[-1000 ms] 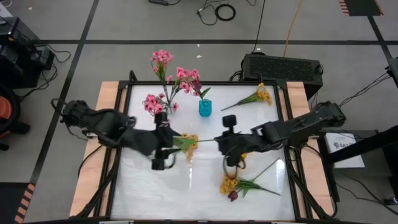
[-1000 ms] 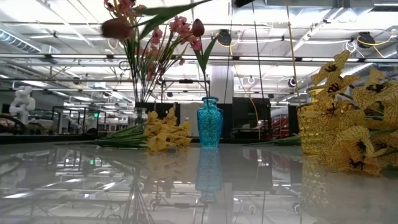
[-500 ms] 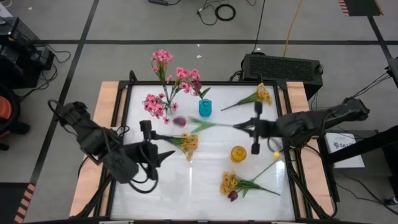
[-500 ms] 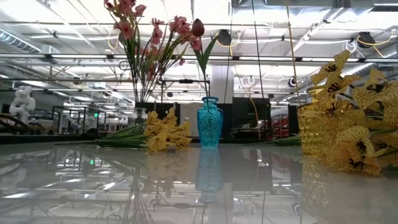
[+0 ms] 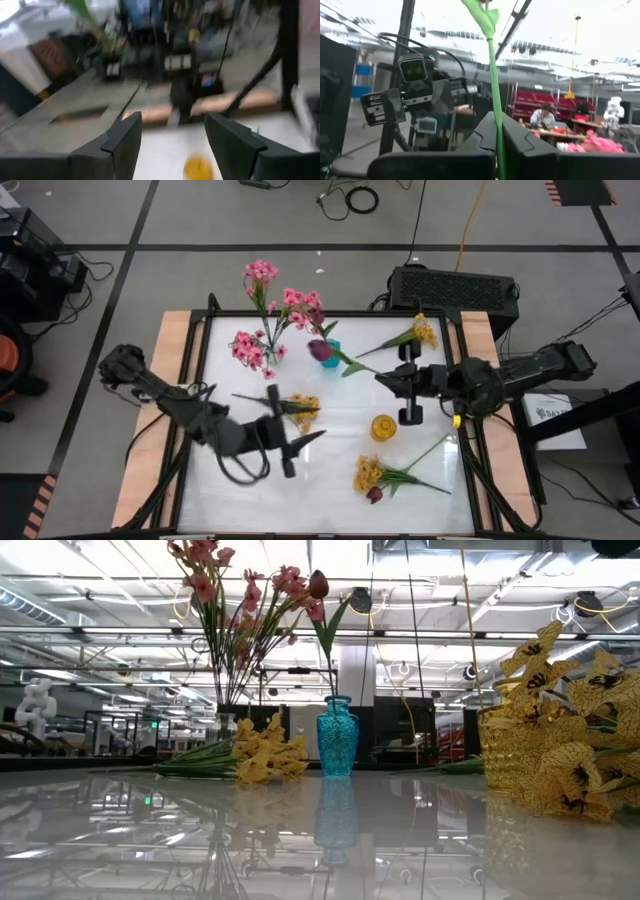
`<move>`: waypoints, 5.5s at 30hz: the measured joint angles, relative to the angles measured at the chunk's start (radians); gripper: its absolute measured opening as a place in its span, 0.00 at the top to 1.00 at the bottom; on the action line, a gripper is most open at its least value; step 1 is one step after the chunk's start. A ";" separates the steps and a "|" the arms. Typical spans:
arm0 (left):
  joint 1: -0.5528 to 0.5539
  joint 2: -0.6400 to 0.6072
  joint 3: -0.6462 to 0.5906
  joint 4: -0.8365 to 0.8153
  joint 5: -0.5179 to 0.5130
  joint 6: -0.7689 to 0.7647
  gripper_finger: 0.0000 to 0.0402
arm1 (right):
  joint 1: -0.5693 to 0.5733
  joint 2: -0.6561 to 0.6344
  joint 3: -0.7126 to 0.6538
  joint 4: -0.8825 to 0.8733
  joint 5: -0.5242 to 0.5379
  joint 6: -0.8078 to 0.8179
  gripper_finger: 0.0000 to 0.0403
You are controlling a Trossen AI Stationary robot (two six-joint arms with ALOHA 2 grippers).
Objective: Sort flowers into vase by color
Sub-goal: Put the left red flower into the blue vase
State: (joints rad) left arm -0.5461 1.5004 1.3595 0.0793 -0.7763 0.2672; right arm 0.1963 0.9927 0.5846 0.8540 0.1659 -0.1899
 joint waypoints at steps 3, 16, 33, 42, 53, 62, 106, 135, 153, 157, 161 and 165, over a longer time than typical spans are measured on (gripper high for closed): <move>0.071 0.000 -0.059 0.214 0.092 0.056 0.44 | 0.000 0.090 0.001 0.124 -0.016 0.001 1.00; 0.285 0.010 -0.131 0.333 0.420 -0.077 0.44 | 0.000 0.357 0.053 0.307 -0.015 -0.104 1.00; 0.273 0.018 -0.131 0.325 0.432 -0.022 0.96 | 0.001 0.389 0.074 0.307 -0.017 -0.102 1.00; 0.275 0.002 -0.131 0.237 0.401 0.005 0.98 | -0.001 0.379 0.075 0.203 0.045 -0.099 0.90; 0.288 -0.110 -0.130 -0.200 0.251 -0.159 0.98 | -0.083 0.165 0.139 -0.468 0.069 0.175 0.57; 0.317 -0.084 -0.130 -0.334 0.538 -0.310 0.98 | -0.013 0.279 0.303 -0.507 -0.013 0.256 0.49; 0.260 -0.148 -0.096 -0.595 0.517 -0.417 0.55 | -0.049 0.322 0.469 -0.685 -0.037 0.203 1.00; 0.174 -0.145 -0.097 -0.641 0.374 -0.417 0.53 | -0.586 0.299 0.115 -0.091 -0.093 0.457 1.00; 0.174 -0.145 -0.097 -0.643 0.374 -0.417 0.53 | -0.609 0.426 0.115 -0.013 -0.097 0.465 0.99; 0.174 -0.145 -0.097 -0.643 0.374 -0.417 0.53 | -0.609 0.454 0.115 -0.018 -0.093 0.494 0.97; 0.174 -0.145 -0.097 -0.642 0.374 -0.418 0.53 | -0.609 0.485 0.115 -0.012 -0.089 0.501 0.94; 0.174 -0.145 -0.109 -0.641 0.375 -0.418 0.53 | -0.609 0.503 0.115 -0.028 -0.089 0.515 0.91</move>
State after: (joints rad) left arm -0.3725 1.3556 1.2507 -0.5612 -0.4015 -0.1505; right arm -0.4126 1.4953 0.6994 0.8261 0.0765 0.3256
